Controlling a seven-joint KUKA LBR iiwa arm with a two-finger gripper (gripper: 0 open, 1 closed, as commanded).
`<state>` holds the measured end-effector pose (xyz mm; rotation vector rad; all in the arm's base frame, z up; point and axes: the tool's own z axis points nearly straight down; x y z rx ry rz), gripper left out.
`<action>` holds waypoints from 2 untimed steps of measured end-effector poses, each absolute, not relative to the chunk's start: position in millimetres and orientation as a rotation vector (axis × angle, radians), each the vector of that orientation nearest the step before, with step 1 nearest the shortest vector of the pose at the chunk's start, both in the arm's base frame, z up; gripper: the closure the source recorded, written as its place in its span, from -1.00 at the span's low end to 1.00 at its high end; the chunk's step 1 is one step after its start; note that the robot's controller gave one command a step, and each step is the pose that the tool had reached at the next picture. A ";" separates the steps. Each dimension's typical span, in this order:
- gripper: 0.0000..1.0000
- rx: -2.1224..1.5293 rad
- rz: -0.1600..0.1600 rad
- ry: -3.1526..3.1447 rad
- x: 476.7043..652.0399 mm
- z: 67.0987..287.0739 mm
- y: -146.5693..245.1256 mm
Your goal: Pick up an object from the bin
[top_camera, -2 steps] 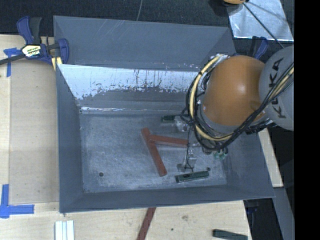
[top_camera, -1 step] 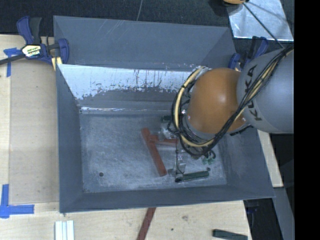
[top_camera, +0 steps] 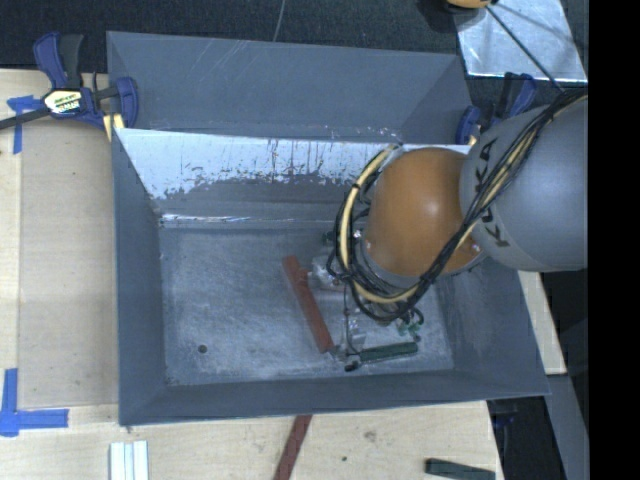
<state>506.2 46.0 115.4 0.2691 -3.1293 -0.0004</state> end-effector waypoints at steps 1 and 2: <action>-1.00 -0.207 -0.001 -3.137 522.4 119.2 25.8; 1.00 0.091 0.000 -3.142 530.0 74.1 -16.8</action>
Offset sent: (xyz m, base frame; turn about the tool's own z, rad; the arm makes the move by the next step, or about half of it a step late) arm 0.0233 -0.0621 -0.0411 0.1125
